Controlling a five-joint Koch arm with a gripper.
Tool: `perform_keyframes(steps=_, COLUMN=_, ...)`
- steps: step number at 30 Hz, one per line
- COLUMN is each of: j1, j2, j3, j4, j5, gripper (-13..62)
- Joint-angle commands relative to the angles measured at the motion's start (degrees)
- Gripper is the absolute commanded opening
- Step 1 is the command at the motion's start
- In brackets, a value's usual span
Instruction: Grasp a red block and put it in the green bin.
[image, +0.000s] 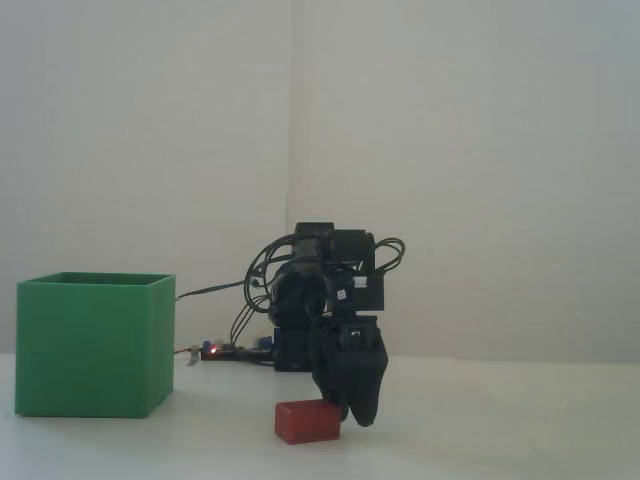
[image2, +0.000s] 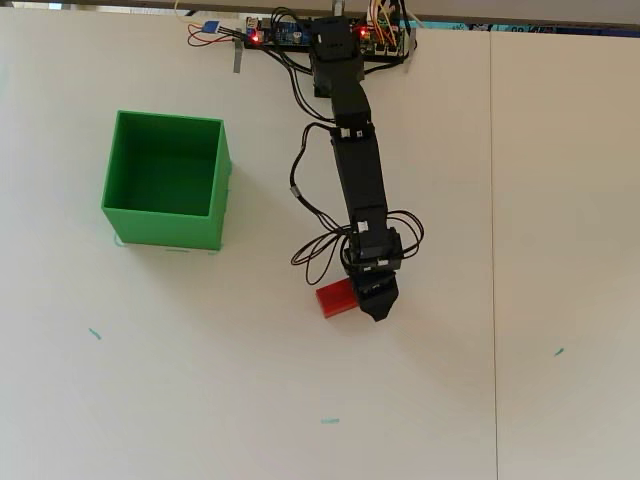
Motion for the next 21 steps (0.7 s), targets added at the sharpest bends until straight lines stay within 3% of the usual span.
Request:
perform_keyframes(steps=1, j1=0.00, j2=0.44, j3=-2.55, j4=-1.41, j5=-0.70, gripper=34.9)
perform_keyframes(steps=21, j1=-2.81, j2=0.00, j3=-2.64, j4=-1.49, j5=-0.18, gripper=34.8)
